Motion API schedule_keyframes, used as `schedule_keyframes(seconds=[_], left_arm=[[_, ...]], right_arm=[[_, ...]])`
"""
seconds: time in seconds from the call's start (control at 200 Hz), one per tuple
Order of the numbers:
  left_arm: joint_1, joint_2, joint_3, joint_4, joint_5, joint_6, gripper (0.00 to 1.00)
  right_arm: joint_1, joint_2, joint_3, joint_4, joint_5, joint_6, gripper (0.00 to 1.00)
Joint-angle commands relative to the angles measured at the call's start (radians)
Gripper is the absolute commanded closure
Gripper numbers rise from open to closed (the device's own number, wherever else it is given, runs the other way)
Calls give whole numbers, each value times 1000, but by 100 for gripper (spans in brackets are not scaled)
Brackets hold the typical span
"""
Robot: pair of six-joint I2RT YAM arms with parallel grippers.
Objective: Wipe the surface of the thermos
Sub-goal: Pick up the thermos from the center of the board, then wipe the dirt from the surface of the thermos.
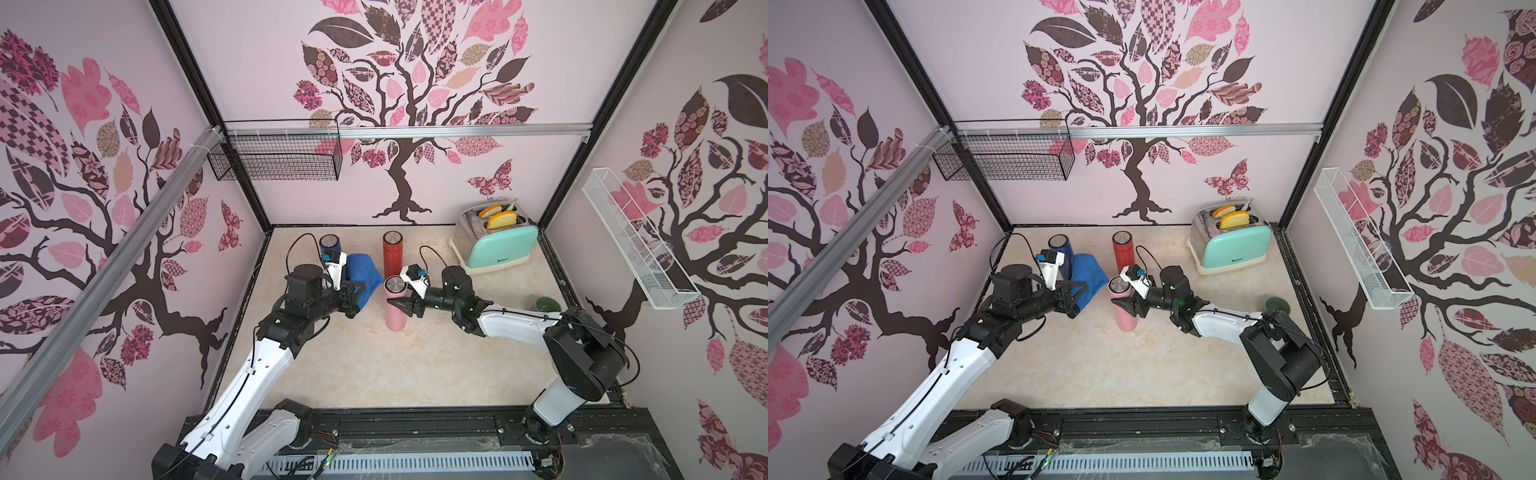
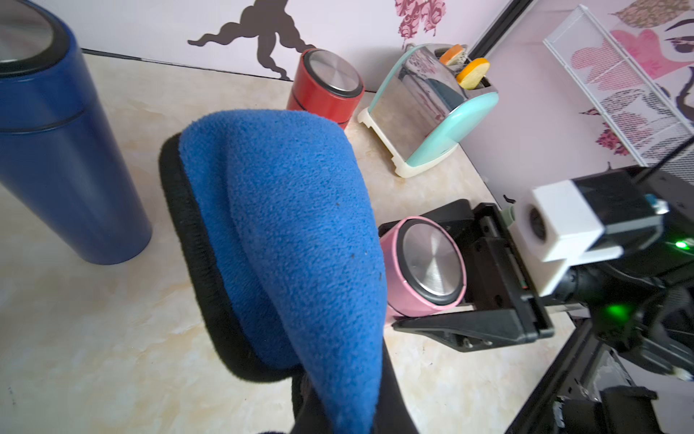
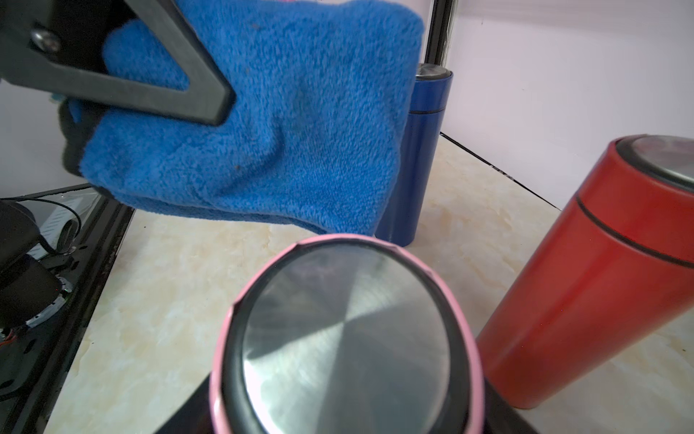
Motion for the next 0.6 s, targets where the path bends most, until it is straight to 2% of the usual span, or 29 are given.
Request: schedule_keyframes(seconds=[0.0, 0.035, 0.18, 0.38, 0.595], left_arm=[[2, 9, 62, -59, 124, -2, 100], [2, 4, 70, -59, 129, -23, 100], [2, -5, 114, -96, 127, -88, 100], [2, 13, 151, -102, 289, -126, 100], [1, 121, 148, -98, 278, -113, 100]], right_arm=[[-1, 12, 26, -9, -15, 6, 95], [-1, 12, 26, -15, -15, -1, 100], [-1, 12, 23, -20, -16, -11, 100], [-1, 18, 26, -39, -15, -23, 100], [0, 8, 23, -31, -18, -14, 100]])
